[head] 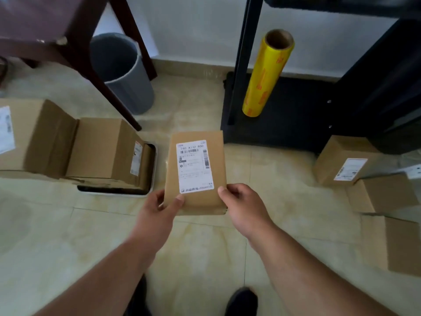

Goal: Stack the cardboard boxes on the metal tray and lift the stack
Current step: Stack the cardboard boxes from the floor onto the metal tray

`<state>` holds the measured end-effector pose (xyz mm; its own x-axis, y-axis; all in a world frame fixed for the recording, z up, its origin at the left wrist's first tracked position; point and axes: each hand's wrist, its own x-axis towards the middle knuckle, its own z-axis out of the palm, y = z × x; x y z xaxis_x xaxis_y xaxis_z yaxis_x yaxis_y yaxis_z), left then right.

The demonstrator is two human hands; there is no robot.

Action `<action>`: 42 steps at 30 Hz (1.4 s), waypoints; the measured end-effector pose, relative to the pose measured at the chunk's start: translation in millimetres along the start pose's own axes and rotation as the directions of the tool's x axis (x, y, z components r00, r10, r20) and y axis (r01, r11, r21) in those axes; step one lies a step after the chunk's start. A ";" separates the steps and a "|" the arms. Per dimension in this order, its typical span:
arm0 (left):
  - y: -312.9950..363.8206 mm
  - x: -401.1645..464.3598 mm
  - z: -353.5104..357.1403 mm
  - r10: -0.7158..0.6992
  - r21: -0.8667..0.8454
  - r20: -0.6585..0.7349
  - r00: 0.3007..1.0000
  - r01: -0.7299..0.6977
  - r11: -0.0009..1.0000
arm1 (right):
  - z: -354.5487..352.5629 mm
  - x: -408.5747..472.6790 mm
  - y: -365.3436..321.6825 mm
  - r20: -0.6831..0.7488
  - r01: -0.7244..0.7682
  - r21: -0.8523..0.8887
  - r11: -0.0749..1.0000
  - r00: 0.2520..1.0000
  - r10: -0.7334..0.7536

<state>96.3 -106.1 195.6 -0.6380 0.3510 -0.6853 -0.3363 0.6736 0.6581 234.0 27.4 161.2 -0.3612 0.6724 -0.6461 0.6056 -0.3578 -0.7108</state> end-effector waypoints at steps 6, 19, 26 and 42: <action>-11.7 18.0 -48.0 -0.011 -0.062 -0.028 1.000 0.009 0.998 | 51.4 -2.1 -14.6 -0.001 0.004 -0.015 1.000 1.000 -0.004; 16.3 47.0 -153.8 0.063 -0.169 -0.062 0.996 -0.073 0.983 | 138.8 -11.1 -97.4 0.018 0.067 0.028 0.997 0.998 -0.067; 10.8 87.3 -205.3 0.046 -0.196 -0.095 0.994 -0.064 0.978 | 202.0 4.6 -123.8 0.043 0.061 0.002 0.998 0.997 -0.061; -29.8 135.2 -232.4 -0.177 -0.321 -0.039 0.984 0.155 0.934 | 270.2 24.8 -123.5 0.029 0.025 -0.036 0.999 0.999 -0.024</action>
<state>-140.9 -229.9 155.8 -0.5950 0.2010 -0.7782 -0.6357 0.4747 0.6087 -41.4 -86.8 157.8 -0.3959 0.6614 -0.6370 0.6219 -0.3173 -0.7160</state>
